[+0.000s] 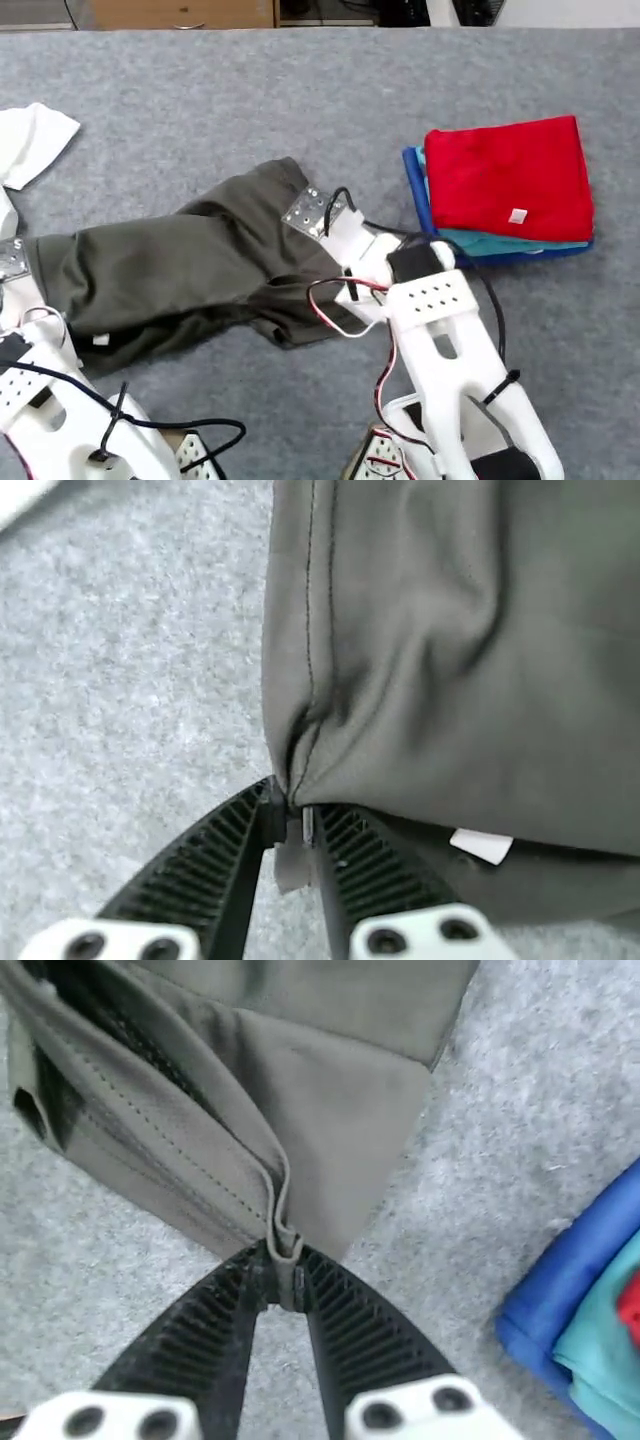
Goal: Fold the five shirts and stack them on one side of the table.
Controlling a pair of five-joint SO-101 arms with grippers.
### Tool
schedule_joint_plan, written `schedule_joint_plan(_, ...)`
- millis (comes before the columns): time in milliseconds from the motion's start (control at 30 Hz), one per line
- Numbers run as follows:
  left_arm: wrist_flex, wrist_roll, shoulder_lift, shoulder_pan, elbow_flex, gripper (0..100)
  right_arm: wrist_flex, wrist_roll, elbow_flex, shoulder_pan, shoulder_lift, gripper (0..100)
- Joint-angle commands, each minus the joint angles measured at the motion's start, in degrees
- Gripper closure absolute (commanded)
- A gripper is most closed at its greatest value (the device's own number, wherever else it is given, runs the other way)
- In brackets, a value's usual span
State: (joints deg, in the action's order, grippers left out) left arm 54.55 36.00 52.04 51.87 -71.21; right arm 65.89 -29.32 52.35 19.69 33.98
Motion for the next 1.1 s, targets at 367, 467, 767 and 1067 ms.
schedule_joint_plan(367,0.62,1.93,1.1,-6.33,-3.78,98,-3.69,-2.46,4.62,1.89,1.54,99.5)
schedule_joint_plan(467,1.41,2.2,1.1,-6.24,-3.96,98,-3.69,-3.6,6.2,4.88,1.63,99.2)
schedule_joint_plan(767,10.46,5.01,1.1,-5.71,-2.29,85,-4.13,-3.6,7.87,6.46,1.63,77.7)
schedule_joint_plan(1067,10.37,4.92,1.1,2.2,2.02,81,-4.13,-3.6,7.52,6.37,1.63,68.5)
